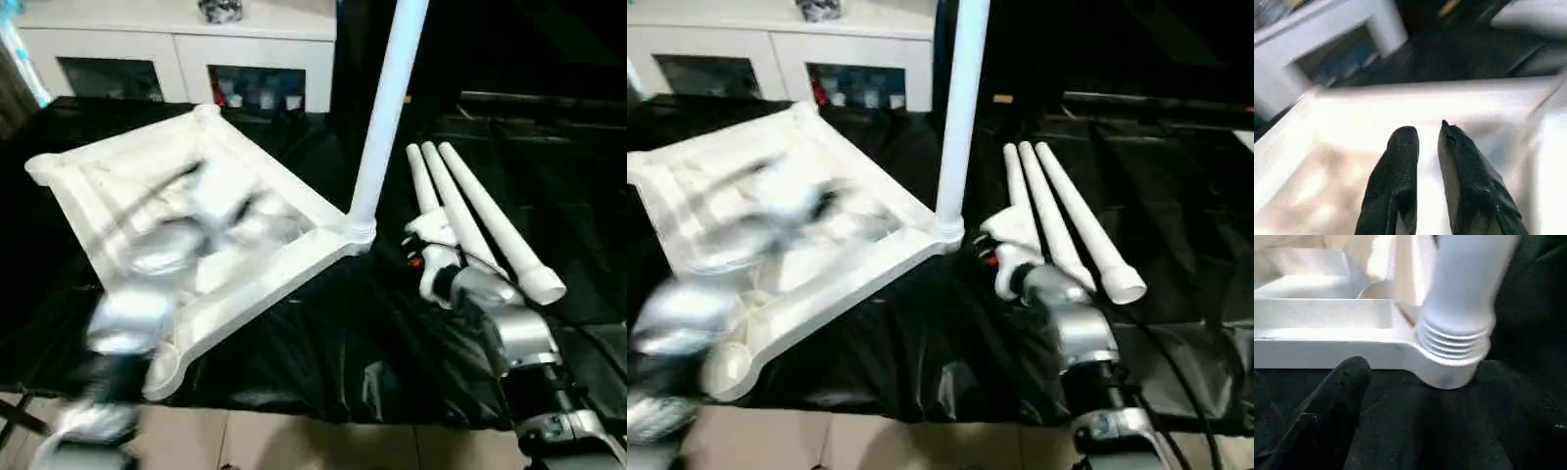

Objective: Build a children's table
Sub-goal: Rotate table base

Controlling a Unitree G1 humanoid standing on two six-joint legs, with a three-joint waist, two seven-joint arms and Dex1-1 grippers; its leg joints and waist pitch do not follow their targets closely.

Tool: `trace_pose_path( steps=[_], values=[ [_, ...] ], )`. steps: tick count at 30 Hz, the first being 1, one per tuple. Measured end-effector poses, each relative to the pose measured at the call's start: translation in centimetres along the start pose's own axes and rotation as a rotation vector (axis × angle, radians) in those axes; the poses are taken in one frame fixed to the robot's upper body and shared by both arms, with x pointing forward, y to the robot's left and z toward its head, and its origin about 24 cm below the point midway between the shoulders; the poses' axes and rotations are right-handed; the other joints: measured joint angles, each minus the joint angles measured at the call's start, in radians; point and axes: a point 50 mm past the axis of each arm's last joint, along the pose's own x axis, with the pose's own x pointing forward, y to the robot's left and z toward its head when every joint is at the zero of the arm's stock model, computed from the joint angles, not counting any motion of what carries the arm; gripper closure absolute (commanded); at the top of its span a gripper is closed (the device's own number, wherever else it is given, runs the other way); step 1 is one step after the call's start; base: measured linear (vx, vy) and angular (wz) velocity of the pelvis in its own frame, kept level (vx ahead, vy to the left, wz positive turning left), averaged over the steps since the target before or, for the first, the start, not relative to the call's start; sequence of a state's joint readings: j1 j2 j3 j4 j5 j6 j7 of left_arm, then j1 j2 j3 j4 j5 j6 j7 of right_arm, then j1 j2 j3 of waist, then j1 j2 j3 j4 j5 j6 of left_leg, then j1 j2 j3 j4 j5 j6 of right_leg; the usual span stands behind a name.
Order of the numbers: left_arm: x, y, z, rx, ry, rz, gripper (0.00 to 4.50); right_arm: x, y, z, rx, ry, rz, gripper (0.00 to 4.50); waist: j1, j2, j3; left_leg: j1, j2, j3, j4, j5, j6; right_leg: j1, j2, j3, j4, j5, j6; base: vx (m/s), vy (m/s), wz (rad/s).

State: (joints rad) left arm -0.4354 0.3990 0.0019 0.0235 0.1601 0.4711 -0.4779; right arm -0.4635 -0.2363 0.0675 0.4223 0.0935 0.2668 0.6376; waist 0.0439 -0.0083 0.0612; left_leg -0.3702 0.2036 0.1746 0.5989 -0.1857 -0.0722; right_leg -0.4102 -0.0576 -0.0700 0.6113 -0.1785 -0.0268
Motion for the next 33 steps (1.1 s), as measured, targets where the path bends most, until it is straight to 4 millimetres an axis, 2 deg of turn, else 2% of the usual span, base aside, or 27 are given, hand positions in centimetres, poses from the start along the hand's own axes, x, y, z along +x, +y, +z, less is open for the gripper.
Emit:
trace_pose_path(
  steps=[3,5,8,12,13,18,19,24,27,33],
  values=[
    [-2.3,1.7,-2.4,0.081,0.165,0.04,3.59,0.5,0.9,-0.3,-0.012,0.025,0.03,0.58,-0.001,-0.001,0.0,0.001,0.0,0.0,0.0,0.0,0.0,0.0,0.0,0.0,0.0,0.0,0.0,0.0,0.0,0.0],
    [-3.4,2.0,-3.4,0.087,0.233,0.058,3.59,0.8,1.4,-0.5,-0.016,0.04,0.034,0.58,0.007,-0.001,0.0,0.001,0.0,0.0,0.0,0.0,-0.001,0.002,0.0,0.0,0.0,0.0,0.0,0.0,0.0,0.0],
    [-4.3,2.4,-4.6,0.081,0.32,0.084,3.59,1.4,1.9,-0.7,-0.031,0.075,0.03,0.58,0.013,-0.002,-0.001,0.002,0.0,0.0,0.001,0.001,-0.002,0.003,0.0,0.001,0.001,0.0,0.0,0.0,0.0,0.0],
    [-6.1,3.7,-6.6,0.138,0.468,0.134,3.59,1.8,2.1,-2.1,-0.044,0.154,0.012,0.58,0.011,-0.006,-0.001,0.002,0.0,-0.001,0.001,0.001,-0.002,0.003,0.0,0.001,0.001,0.0,0.0,0.0,0.0,0.0],
    [-6.3,3.7,-6.9,0.136,0.484,0.135,3.74,1.8,2.0,-2.4,-0.038,0.167,0.01,0.58,0.014,-0.007,-0.001,0.002,0.0,-0.001,0.001,0.001,-0.002,0.003,0.0,0.001,0.001,0.0,0.0,0.0,0.0,0.0],
    [-6.1,2.9,-7.7,0.077,0.507,0.113,4.05,2.8,2.2,-1.8,-0.047,0.171,-0.001,0.98,0.015,-0.015,0.0,0.002,0.0,-0.001,0.001,0.001,-0.002,0.003,0.0,0.001,0.001,0.0,0.0,0.0,0.0,0.0],
    [-5.9,2.4,-7.8,0.044,0.504,0.119,4.31,2.9,2.1,-1.7,-0.05,0.172,-0.007,1.05,0.016,-0.016,-0.001,0.002,0.0,-0.001,0.001,0.001,-0.002,0.003,0.0,0.001,0.001,0.0,0.0,0.0,0.0,0.0],
    [-5.0,1.1,-8.3,-0.048,0.501,0.133,4.44,3.6,2.5,-1.7,-0.035,0.175,-0.002,1.3,0.014,-0.018,-0.001,0.002,0.0,-0.001,0.001,0.001,-0.002,0.003,0.0,0.001,0.002,0.0,0.0,0.0,0.0,0.0],
    [-4.7,0.8,-8.3,-0.069,0.498,0.128,4.5,3.7,2.5,-2.1,-0.027,0.187,-0.005,1.68,0.015,-0.018,-0.001,0.002,0.0,-0.001,0.001,0.001,-0.002,0.003,0.0,0.001,0.002,0.0,0.0,0.0,0.0,0.0],
    [-4.2,-0.3,-7.9,-0.104,0.487,0.074,4.5,4.3,2.4,-1.3,-0.042,0.167,-0.011,2.12,0.02,-0.019,-0.002,0.003,0.0,-0.001,0.001,0.001,-0.002,0.004,0.0,0.001,0.002,0.0,0.0,0.0,0.0,0.0]
  ],
)
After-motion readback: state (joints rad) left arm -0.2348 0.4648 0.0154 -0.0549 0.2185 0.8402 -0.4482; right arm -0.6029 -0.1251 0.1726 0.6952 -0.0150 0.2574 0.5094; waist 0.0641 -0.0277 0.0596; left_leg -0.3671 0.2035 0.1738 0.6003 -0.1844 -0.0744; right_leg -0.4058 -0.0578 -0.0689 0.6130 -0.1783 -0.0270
